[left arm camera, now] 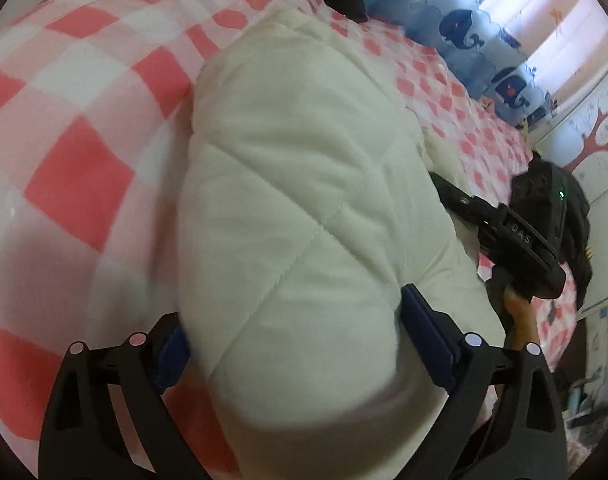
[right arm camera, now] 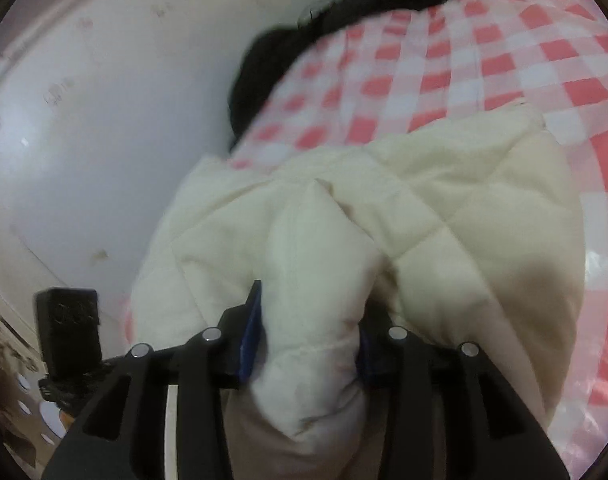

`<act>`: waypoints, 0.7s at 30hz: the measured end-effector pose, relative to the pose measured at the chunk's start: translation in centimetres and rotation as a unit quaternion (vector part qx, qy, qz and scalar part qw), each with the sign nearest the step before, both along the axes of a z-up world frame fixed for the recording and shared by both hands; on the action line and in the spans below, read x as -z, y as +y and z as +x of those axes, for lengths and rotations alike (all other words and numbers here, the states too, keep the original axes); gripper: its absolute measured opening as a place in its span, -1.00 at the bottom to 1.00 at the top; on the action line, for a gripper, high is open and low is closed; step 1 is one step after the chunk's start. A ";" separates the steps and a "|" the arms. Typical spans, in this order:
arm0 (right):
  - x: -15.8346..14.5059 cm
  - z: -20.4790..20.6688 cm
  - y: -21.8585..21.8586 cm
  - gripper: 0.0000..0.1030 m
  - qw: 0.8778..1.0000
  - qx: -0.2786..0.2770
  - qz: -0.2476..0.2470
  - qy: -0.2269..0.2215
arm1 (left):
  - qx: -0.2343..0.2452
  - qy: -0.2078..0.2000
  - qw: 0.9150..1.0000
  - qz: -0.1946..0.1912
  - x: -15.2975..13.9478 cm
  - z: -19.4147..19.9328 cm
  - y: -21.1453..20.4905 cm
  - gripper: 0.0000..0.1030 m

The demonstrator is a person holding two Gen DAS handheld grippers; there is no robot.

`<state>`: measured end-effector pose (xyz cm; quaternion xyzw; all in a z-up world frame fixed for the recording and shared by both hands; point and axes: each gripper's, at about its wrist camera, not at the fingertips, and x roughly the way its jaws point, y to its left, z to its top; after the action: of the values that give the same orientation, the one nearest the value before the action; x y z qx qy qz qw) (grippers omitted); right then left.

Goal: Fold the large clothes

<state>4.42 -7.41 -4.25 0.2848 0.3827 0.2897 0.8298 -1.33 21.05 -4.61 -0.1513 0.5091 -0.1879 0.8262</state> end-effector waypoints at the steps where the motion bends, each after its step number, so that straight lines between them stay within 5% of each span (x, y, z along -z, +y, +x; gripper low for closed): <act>1: -0.7 -0.3 -0.3 -0.21 1.000 0.006 -0.020 -0.005 | -0.009 -0.013 1.000 0.000 -0.4 -0.2 0.4 0.77; 5: -0.7 -1.1 -0.8 -0.17 0.996 0.006 -0.092 0.018 | -0.046 -0.095 0.994 0.040 -3.3 -1.8 -0.2 0.77; 9: -1.6 -0.7 -1.4 -0.15 0.994 0.000 -0.107 0.025 | -0.012 -0.072 0.991 0.112 -1.8 -1.2 -3.9 0.82; 11: -4.0 -2.5 -2.0 -0.11 0.994 0.014 -0.107 -0.018 | -0.008 -0.076 0.991 0.114 -2.0 -1.5 -4.1 0.82; 13: -5.5 -5.8 -2.3 0.16 0.992 0.031 -0.109 -0.052 | -0.015 -0.069 0.992 0.104 -1.9 -1.3 -3.6 0.83; 16: -1.9 -6.6 0.1 0.37 0.980 0.002 -0.200 0.010 | -0.021 -0.067 0.991 0.116 -2.0 -1.0 -4.3 0.84; 19: 0.0 -5.7 -1.8 0.42 0.990 0.010 -0.134 0.048 | -0.039 -0.080 0.987 0.133 -2.3 -2.5 -4.9 0.85; 21: -2.2 -6.8 -2.5 0.42 0.991 0.037 -0.129 0.021 | -0.048 -0.079 0.987 0.128 -2.5 -3.2 -4.8 0.85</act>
<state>-2.39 -9.93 -2.02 0.1957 0.4234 0.2010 0.8614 -4.53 16.25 -2.12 -0.0534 0.4545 -0.0922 0.8843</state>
